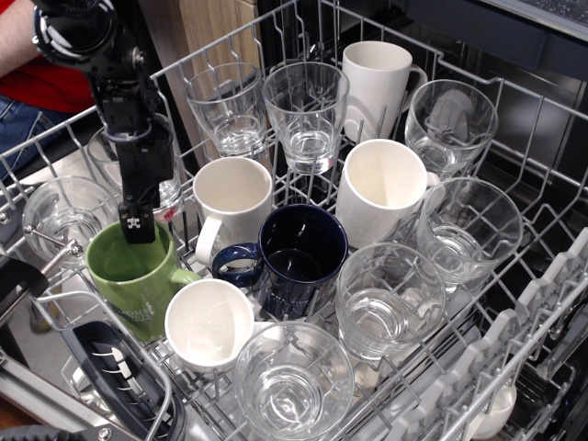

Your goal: Pick up green mug

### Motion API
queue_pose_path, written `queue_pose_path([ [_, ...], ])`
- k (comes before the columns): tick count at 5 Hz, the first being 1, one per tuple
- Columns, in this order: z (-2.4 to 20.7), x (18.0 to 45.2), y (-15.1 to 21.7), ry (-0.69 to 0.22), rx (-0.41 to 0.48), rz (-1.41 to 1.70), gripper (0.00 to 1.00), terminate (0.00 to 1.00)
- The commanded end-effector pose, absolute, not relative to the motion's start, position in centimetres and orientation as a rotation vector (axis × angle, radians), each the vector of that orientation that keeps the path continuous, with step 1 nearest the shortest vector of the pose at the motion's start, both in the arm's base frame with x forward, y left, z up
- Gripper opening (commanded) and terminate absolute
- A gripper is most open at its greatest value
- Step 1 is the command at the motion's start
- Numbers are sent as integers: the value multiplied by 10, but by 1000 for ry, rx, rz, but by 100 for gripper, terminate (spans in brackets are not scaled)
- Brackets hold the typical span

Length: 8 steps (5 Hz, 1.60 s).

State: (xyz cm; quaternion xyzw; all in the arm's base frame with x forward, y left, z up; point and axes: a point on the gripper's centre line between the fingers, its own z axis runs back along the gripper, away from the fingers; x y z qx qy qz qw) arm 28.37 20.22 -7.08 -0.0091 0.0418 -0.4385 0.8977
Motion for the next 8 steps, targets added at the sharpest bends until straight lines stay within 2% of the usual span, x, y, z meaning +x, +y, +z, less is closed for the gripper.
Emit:
queue_pose_path([
  [1,-86,296,199,56,21,-888,100,0],
  [2,-89,298,194,71,7,-836,0,0],
  [3,-83,299,194,49,-38,-812,0,0],
  [4,-69,303,189,70,-68,-781,0,0],
  [5,-59,304,186,33,-129,-778,0,0],
  [7,4,312,179,70,-269,-734,0,0],
  [8,30,315,175,99,-313,-713,0,0],
])
